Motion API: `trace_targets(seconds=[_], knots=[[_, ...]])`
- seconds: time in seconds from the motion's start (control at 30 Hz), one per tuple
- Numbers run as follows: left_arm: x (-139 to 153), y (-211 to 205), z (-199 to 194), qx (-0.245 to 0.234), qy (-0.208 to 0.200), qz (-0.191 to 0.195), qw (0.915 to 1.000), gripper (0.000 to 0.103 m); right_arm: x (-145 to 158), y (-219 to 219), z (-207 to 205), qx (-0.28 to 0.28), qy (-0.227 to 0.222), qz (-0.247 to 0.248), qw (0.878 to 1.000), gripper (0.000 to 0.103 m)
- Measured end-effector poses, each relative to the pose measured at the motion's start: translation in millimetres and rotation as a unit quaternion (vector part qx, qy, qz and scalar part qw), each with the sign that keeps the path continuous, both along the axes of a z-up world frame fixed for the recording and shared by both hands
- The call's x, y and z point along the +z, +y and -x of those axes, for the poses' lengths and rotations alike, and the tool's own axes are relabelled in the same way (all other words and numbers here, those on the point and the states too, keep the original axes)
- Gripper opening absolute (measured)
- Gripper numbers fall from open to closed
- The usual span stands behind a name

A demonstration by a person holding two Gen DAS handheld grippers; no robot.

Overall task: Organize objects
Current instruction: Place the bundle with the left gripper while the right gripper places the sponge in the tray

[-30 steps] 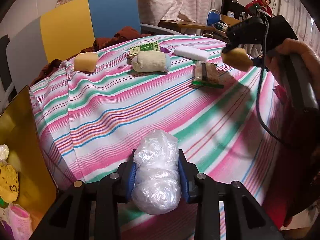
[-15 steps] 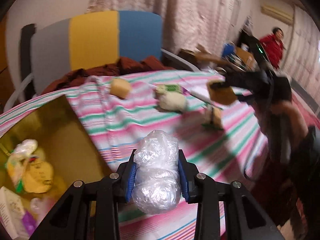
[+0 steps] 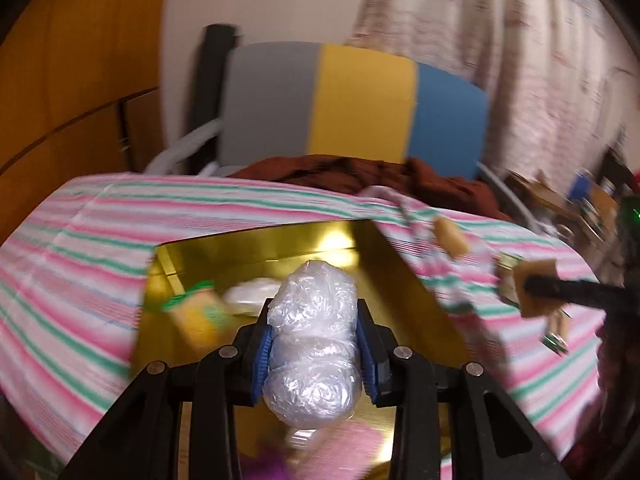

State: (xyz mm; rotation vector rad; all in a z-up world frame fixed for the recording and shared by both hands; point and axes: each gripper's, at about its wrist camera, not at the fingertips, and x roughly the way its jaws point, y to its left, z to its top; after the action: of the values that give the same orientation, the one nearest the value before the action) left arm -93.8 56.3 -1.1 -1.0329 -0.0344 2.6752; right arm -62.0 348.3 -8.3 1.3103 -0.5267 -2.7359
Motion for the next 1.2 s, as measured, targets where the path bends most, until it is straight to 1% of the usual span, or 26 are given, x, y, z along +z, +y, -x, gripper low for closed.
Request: trace_targets(seconds=[0.03, 0.1, 0.2, 0.27, 0.33, 0.43, 0.53, 0.67, 0.77, 0.8, 0.9, 1.03, 1.2], knots=[[-1.4, -10.2, 4.5, 0.016, 0.001, 0.001, 0.9999, 0.036, 0.2, -14.1, 7.5, 0.014, -0.005, 0.005, 1.000, 0.061], [-3.5, -22.1, 10.3, 0.035, 0.000, 0.002, 0.9994, 0.036, 0.8, -38.1, 19.6, 0.035, -0.011, -0.001, 0.999, 0.062], [-10.2, -37.5, 20.6, 0.053, -0.013, 0.005, 0.9985, 0.036, -1.4, -73.1, 42.8, 0.061, -0.021, 0.002, 0.998, 0.062], [-15.1, -43.1, 26.7, 0.057, -0.028, 0.007, 0.9979, 0.038, -2.9, -97.7, 56.7, 0.080, -0.027, 0.001, 0.996, 0.062], [-19.6, -49.0, 30.1, 0.064, -0.040, -0.002, 0.9971, 0.044, -3.5, -116.3, 68.6, 0.089, -0.031, -0.006, 0.996, 0.064], [-22.9, -54.5, 30.4, 0.068, -0.040, -0.008, 0.9968, 0.050, -5.8, -138.0, 83.3, 0.100, -0.033, -0.003, 0.994, 0.068], [-26.8, -60.5, 29.2, 0.077, -0.050, -0.013, 0.9957, 0.050, -6.8, -149.5, 89.2, 0.101, -0.035, -0.003, 0.994, 0.071], [-27.4, -65.5, 21.5, 0.088, -0.048, -0.014, 0.9949, 0.050, -10.2, -155.6, 81.0, 0.106, -0.038, -0.008, 0.994, 0.077], [-24.0, -64.5, 11.6, 0.088, -0.040, -0.012, 0.9953, 0.050, -12.9, -158.8, 70.4, 0.112, -0.039, -0.019, 0.993, 0.078], [-23.0, -63.5, 8.8, 0.088, -0.036, -0.010, 0.9954, 0.050, -12.4, -160.3, 67.8, 0.113, -0.039, -0.023, 0.993, 0.080], [-19.3, -59.8, -1.5, 0.087, -0.028, -0.007, 0.9958, 0.050, -11.8, -164.2, 56.8, 0.115, -0.033, -0.039, 0.992, 0.085], [-15.4, -56.4, -11.7, 0.084, -0.020, -0.003, 0.9963, 0.050, -10.7, -169.3, 42.7, 0.115, -0.022, -0.062, 0.991, 0.090], [-12.5, -53.9, -24.4, 0.084, -0.011, 0.004, 0.9964, 0.050, -9.9, -171.0, 27.8, 0.109, -0.010, -0.078, 0.991, 0.096]])
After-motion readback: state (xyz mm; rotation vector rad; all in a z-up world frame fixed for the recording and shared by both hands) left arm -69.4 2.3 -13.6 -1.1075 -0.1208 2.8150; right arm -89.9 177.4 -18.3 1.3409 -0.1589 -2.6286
